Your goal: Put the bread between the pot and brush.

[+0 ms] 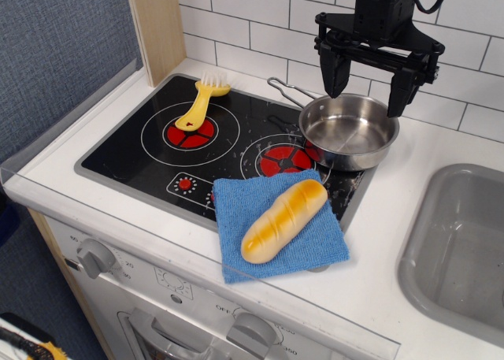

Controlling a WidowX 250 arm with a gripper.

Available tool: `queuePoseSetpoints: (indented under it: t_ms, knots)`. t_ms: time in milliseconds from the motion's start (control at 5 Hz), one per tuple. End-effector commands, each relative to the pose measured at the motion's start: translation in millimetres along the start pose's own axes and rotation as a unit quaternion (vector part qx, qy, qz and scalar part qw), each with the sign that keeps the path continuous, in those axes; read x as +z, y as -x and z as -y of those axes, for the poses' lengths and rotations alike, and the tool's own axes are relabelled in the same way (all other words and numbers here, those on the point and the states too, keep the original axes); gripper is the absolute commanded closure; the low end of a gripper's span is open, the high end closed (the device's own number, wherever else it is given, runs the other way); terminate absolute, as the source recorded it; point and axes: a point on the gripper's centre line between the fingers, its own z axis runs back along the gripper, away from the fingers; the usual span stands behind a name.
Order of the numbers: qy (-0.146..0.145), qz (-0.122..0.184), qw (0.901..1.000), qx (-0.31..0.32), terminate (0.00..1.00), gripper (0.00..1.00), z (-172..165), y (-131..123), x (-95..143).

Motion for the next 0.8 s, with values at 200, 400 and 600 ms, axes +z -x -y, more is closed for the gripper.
queuePoseSetpoints:
  t_ms: [200,400,600]
  knots:
    - [0.01,-0.012,0.9997,0.018,0.0,0.0,-16,30,-10]
    - [0.007,-0.028,0.9992,0.028,0.0,0.0,-23,60,-14]
    - [0.007,-0.044,0.9988,0.022,0.0,0.0,-26,97,-25]
